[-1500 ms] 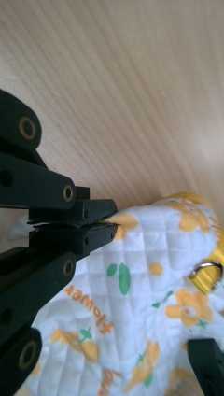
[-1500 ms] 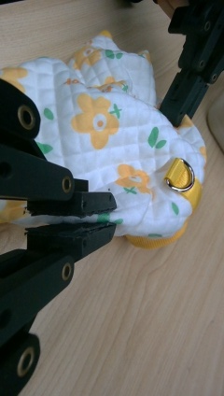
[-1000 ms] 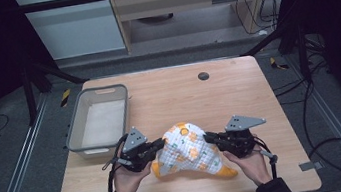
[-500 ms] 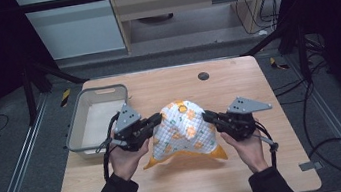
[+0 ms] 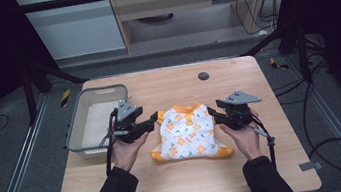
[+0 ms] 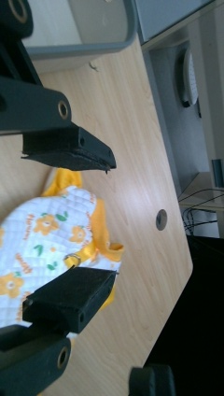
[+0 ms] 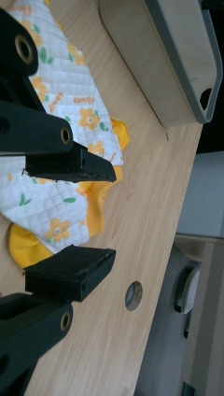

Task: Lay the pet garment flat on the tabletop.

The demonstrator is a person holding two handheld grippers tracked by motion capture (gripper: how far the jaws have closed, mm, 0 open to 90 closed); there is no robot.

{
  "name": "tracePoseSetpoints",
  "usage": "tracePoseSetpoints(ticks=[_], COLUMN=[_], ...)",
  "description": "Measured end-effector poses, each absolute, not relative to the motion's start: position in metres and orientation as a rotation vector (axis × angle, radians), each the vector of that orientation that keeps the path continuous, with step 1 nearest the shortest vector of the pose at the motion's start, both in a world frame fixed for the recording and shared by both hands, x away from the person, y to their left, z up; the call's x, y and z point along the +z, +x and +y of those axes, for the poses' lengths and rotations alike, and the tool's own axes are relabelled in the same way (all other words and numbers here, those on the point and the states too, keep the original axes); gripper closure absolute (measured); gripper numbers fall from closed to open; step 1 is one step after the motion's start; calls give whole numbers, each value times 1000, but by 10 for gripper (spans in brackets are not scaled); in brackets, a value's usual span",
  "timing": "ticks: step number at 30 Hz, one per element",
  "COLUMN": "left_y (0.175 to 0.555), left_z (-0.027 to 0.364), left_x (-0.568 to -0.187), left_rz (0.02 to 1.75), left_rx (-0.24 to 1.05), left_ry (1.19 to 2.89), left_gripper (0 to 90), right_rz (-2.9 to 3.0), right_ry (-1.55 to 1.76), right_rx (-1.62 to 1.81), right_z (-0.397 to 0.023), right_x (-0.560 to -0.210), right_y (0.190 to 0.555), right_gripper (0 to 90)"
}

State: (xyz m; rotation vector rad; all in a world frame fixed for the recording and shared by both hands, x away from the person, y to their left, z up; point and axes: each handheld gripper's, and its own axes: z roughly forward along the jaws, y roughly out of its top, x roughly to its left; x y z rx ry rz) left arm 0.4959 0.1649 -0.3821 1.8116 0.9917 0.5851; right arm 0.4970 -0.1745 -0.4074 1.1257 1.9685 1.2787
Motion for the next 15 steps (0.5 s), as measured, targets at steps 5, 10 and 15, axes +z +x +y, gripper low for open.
tracePoseSetpoints(ticks=[5,10,15], left_y=[479,459,442], left_z=[183,197,201], left_x=[-386,-399,-418], left_rz=[977,956,932], left_rx=[572,569,558], left_ry=[1833,1872,1924], left_gripper=[352,333,327], right_rz=[1998,2027,2072], right_ry=[1082,1058,1041], right_rx=[1295,1309,1300], right_z=[-190,-204,-210], right_x=[-403,-405,-415], right_y=[476,453,434], right_gripper=[467,427,404])
